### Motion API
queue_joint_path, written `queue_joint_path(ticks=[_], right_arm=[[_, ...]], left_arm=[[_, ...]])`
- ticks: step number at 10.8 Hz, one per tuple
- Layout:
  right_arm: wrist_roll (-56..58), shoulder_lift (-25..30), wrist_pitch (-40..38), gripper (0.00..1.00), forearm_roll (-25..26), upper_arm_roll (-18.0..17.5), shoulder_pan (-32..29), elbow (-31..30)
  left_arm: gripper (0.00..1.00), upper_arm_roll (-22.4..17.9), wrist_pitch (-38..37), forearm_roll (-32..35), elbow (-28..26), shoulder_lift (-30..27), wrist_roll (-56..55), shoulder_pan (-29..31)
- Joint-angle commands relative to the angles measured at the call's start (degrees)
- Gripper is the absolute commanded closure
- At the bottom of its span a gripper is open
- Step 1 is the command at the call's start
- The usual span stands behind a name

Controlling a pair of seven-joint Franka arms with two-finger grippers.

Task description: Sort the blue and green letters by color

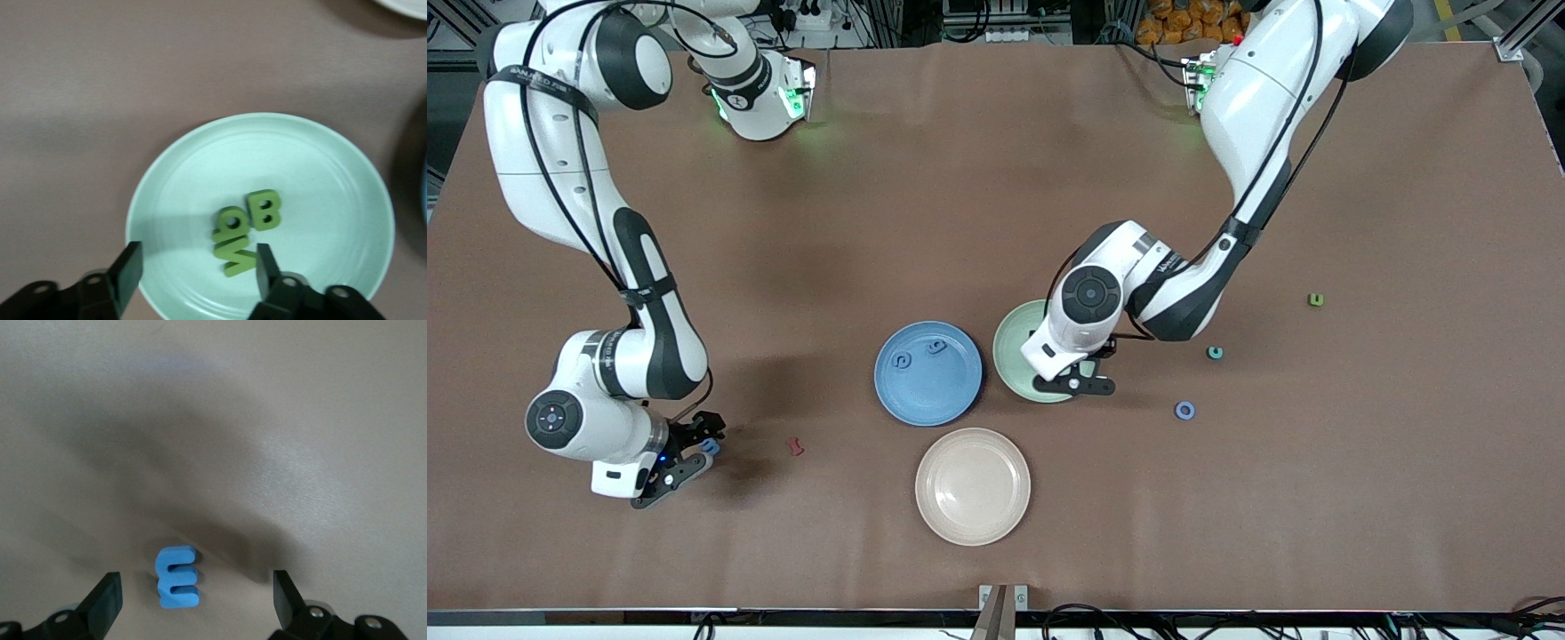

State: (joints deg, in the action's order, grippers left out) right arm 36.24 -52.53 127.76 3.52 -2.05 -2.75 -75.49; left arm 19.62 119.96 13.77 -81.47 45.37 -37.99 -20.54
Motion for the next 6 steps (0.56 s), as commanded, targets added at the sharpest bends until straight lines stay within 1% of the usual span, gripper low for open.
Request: queue_joint_path(ticks=[1, 2, 3, 5, 6], right_arm=[[0.67, -0.73, -1.02, 0.0, 0.0, -0.67, -0.07, 1.49], [0.59, -0.82, -1.02, 0.0, 0.0, -0.67, -0.07, 1.4], [0.59, -0.82, -1.02, 0.0, 0.0, -0.67, 0.2, 1.23], [0.67, -0.82, -0.58, 0.0, 0.0, -0.67, 0.11, 0.08], [0.67, -0.82, -0.5, 0.0, -0.09, -0.67, 0.2, 0.0]], left_arm=[[0.0, -1.94, -8.83, 5.53, -0.71, -4.31, -0.07, 0.68], [0.0, -2.04, -13.13, 10.18, -1.41, -5.63, 1.93, 0.94], [0.0, -2.04, -15.17, 12.57, -2.29, -7.12, 5.0, 2.77], [0.0, -1.26, -15.02, 12.69, -8.15, -12.29, 13.25, 9.0], [0.0, 0.05, -14.06, 12.6, -12.18, -15.1, 15.81, 12.77]])
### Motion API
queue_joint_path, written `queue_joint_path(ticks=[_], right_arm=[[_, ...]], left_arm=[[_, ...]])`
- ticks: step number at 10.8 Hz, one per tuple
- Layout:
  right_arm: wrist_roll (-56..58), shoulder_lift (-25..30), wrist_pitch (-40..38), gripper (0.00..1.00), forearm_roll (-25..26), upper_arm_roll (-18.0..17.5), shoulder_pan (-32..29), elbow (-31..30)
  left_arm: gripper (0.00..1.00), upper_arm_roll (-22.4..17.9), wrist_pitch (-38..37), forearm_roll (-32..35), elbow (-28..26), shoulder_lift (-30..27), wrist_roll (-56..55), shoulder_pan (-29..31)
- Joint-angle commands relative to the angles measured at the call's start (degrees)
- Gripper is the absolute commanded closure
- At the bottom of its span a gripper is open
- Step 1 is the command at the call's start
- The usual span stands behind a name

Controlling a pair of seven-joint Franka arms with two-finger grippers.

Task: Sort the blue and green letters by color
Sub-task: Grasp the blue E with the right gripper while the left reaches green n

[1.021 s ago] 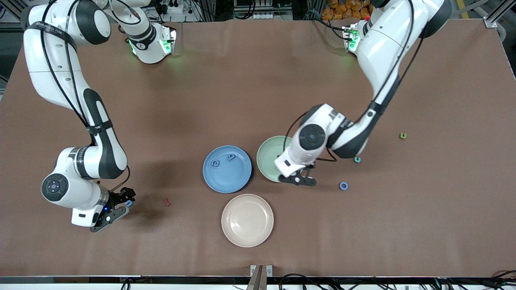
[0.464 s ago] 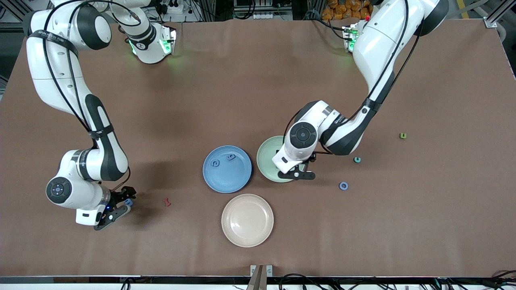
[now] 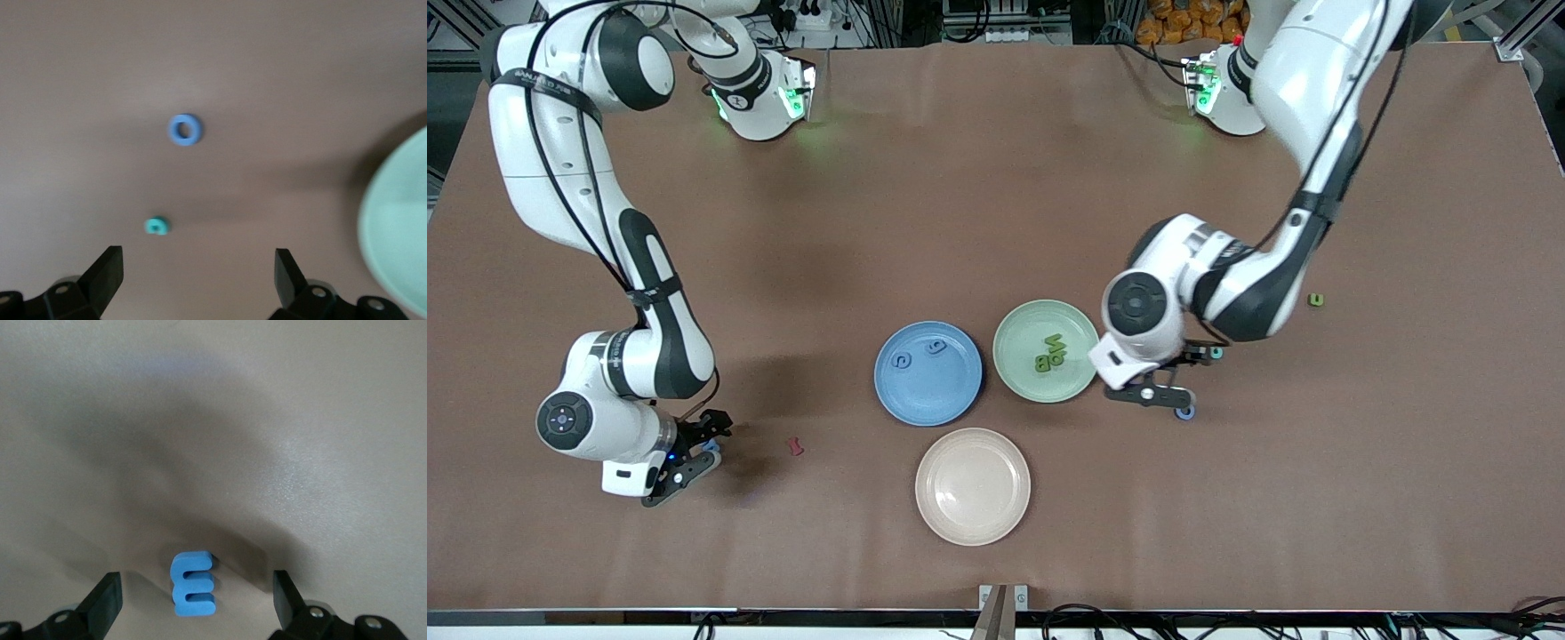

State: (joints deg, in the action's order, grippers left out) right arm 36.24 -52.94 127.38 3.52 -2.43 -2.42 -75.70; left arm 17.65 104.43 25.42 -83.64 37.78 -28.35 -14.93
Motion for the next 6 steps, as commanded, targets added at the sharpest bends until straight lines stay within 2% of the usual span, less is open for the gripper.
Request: queue_joint_path(ticks=[1, 2, 3, 5, 6], right_arm=[[0.67, -0.41, -0.12, 0.0, -0.09, -0.3, -0.21, 0.11], [0.76, -0.5, -0.12, 0.56, -0.09, -0.3, -0.12, 0.02], [0.67, -0.5, -0.03, 1.0, -0.18, -0.39, -0.21, -0.5], [0.67, -0.41, -0.03, 1.0, -0.18, -0.39, -0.21, -0.59], [0.58, -0.41, -0.12, 1.0, -0.18, -0.56, -0.21, -0.59]], left_arm=[[0.0, 4.91, 2.87, 0.6, -14.23, -10.41, 6.99, 11.63], [0.0, 10.07, 3.93, -0.1, -18.1, -12.44, 7.0, 18.2], [0.0, 16.04, 5.33, -0.11, -21.62, -13.6, 7.08, 26.44], [0.0, 30.28, 12.68, -0.11, -29.17, -13.61, 9.09, 46.03], [0.0, 34.87, 16.12, 0.5, -32.08, -13.26, 10.41, 52.83]])
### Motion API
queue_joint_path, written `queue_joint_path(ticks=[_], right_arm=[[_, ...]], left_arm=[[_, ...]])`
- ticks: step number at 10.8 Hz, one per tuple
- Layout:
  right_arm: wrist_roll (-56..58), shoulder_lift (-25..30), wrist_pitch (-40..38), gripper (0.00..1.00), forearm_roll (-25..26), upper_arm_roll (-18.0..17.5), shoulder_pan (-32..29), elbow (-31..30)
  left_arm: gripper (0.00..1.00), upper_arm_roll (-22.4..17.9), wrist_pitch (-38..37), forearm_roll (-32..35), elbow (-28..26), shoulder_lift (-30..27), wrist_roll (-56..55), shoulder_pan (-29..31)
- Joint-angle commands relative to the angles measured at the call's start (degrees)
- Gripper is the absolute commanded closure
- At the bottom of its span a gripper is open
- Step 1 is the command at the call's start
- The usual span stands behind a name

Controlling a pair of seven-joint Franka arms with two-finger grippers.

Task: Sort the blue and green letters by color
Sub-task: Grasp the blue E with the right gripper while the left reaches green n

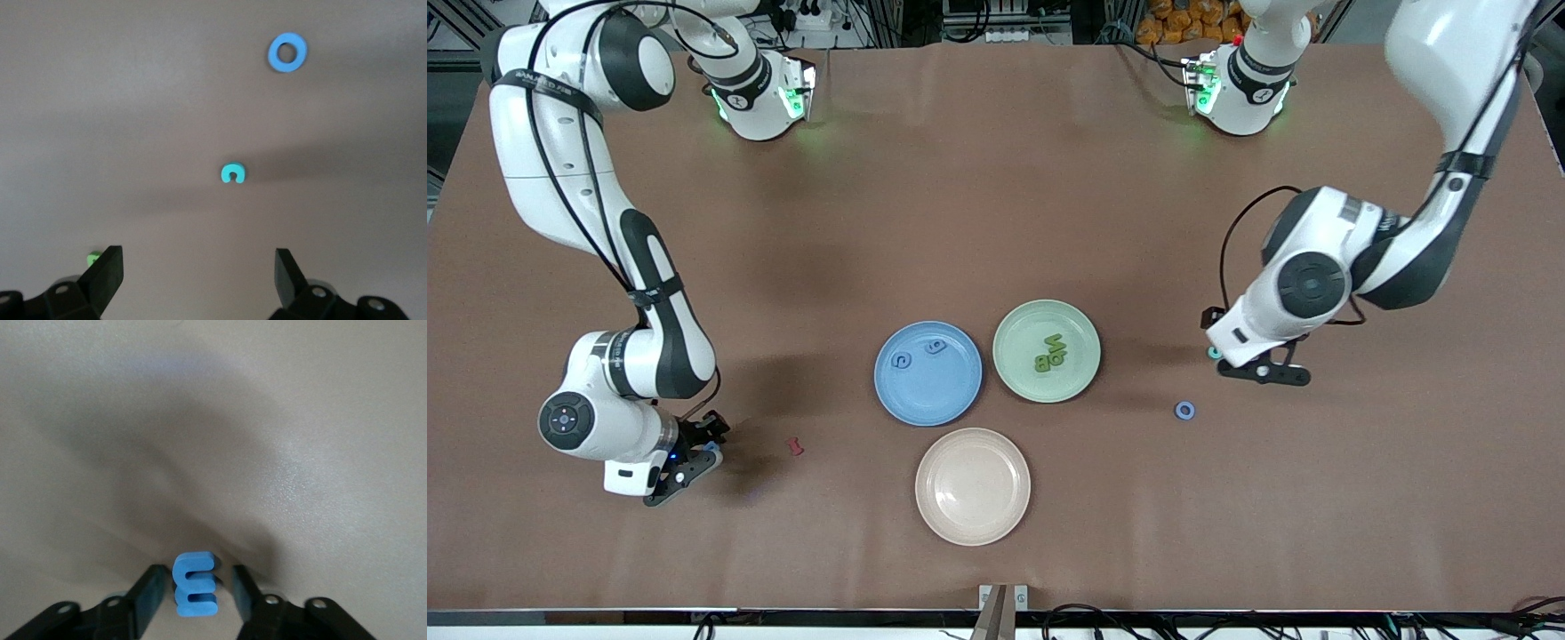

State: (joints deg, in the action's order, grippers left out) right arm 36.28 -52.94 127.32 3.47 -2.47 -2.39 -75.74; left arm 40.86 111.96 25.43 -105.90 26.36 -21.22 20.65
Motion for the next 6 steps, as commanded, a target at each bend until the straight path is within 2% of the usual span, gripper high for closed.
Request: queue_joint_path(ticks=[1, 3, 4, 6], right_arm=[[0.54, -0.41, -0.49, 1.0, -0.57, -1.04, -0.25, -0.46], [0.37, -0.07, -0.84, 1.0, -5.73, -1.65, 1.06, -0.29], [-0.07, 0.29, -1.45, 1.0, -8.02, -1.57, 2.64, -0.11], [-6.71, 1.51, -8.79, 1.0, -10.23, -2.09, 4.67, 0.5]], left_arm=[[0.0, 11.96, 8.63, 0.58, -10.63, -1.66, 3.81, 18.62], [0.0, 11.97, 10.55, 1.11, -14.4, -2.1, 4.35, 22.48], [0.0, 11.97, 14.22, 2.07, -16.59, -1.67, 6.52, 25.81], [0.0, 11.88, 19.17, 3.65, -18.98, -0.18, 10.66, 31.01]])
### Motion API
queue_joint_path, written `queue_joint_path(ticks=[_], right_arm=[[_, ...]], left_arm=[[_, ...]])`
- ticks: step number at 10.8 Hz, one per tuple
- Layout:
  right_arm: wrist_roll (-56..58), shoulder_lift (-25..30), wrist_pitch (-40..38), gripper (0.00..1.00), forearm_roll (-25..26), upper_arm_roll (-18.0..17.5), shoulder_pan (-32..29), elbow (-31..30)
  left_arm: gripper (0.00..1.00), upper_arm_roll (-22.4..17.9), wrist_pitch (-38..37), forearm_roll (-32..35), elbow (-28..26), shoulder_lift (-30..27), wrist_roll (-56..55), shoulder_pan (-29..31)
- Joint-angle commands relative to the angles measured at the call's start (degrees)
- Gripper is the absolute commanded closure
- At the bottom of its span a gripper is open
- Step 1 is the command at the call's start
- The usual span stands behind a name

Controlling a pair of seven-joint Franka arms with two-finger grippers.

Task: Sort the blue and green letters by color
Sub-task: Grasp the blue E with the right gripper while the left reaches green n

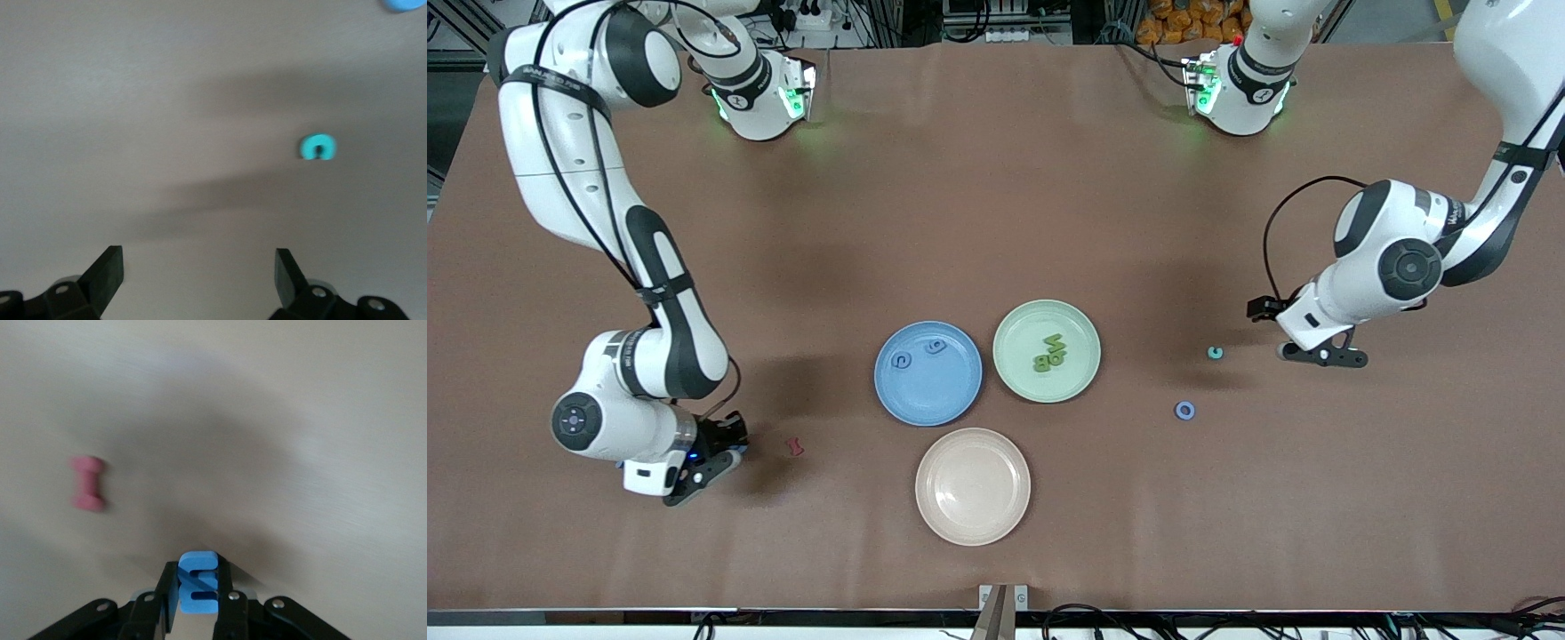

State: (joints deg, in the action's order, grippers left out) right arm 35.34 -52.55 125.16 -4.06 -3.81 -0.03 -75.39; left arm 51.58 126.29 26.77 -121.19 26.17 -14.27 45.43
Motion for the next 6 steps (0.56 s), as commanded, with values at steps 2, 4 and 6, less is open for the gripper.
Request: queue_joint_path(ticks=[2, 4, 6], right_arm=[[-15.59, 2.36, -12.72, 1.0, -3.5, -5.04, 3.1, 1.64], [-27.63, 3.07, -13.71, 1.0, -3.24, -10.4, 3.11, 1.65], [-39.41, 3.07, -13.62, 1.0, -3.5, -16.38, 3.02, 1.65]], left_arm=[[0.1, 1.07, 4.93, 3.81, -4.14, 1.42, 3.73, 8.87], [0.14, 1.07, 5.28, 4.77, -5.19, 2.04, 3.73, 10.46], [0.22, -0.24, 5.46, 6.97, -6.33, 1.96, 3.64, 11.16]])
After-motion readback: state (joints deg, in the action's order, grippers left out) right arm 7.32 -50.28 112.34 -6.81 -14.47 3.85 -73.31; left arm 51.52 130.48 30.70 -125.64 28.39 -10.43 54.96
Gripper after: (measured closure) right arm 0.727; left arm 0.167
